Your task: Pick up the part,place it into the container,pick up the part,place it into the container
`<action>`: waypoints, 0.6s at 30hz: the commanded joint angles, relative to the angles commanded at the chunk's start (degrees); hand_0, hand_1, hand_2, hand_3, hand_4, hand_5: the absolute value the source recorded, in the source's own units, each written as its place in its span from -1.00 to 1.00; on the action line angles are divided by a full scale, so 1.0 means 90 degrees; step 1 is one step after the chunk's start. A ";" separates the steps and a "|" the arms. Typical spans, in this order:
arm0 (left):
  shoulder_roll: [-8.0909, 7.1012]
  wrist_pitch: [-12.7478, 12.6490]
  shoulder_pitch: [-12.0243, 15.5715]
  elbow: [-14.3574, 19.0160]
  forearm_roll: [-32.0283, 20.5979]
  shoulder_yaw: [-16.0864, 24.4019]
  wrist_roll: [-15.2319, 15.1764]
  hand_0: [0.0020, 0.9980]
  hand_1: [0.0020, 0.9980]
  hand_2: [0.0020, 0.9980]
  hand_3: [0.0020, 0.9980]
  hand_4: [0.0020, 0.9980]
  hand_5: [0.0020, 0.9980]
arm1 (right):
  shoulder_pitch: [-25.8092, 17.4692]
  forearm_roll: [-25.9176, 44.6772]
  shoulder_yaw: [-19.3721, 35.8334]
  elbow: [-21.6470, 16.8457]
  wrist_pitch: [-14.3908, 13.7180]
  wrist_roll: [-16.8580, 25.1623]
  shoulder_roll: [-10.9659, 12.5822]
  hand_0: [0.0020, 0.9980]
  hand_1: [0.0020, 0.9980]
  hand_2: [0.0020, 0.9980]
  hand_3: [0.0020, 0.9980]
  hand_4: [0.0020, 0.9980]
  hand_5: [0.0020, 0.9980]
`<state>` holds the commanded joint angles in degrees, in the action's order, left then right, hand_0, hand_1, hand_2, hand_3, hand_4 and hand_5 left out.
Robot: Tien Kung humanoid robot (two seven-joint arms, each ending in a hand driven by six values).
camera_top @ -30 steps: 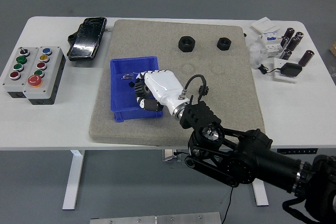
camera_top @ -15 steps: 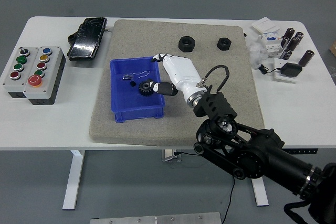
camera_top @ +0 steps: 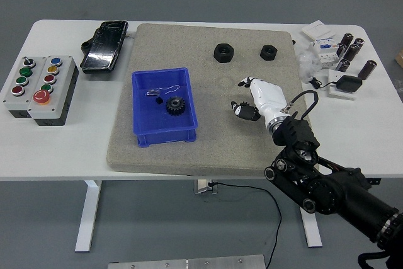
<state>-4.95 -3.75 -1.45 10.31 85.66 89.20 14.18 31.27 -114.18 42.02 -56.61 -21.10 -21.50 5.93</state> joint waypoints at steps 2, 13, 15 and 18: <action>0.0000 0.0003 -0.0006 0.0000 0.0013 0.0002 -0.0001 0.33 0.25 0.16 0.23 0.42 -0.27 | 0.0013 -0.0003 -0.0031 0.0106 0.0004 0.0018 -0.0013 0.24 0.36 0.47 0.48 0.46 -0.32; -0.0001 0.0013 -0.0001 0.0000 0.0057 0.0010 0.0005 0.33 0.25 0.16 0.23 0.42 -0.28 | 0.0035 0.0122 -0.0229 0.0454 0.0033 0.0115 -0.0046 0.15 0.27 0.28 0.35 -0.09 -0.51; 0.0000 0.0012 -0.0001 0.0000 0.0057 0.0011 0.0005 0.33 0.25 0.16 0.23 0.42 -0.28 | 0.0035 0.0133 -0.0261 0.0470 0.0011 0.0129 -0.0061 0.15 0.18 0.05 0.14 -0.56 -0.95; 0.0003 0.0012 -0.0006 0.0000 0.0058 0.0010 -0.0001 0.33 0.25 0.16 0.23 0.42 -0.28 | 0.0033 0.0136 -0.0295 0.0468 -0.0051 0.0147 -0.0074 0.15 0.18 0.05 0.14 -0.56 -0.95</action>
<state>-4.92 -3.64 -1.50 10.31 86.19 89.29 14.17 31.57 -112.95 39.37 -52.40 -21.56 -20.18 5.26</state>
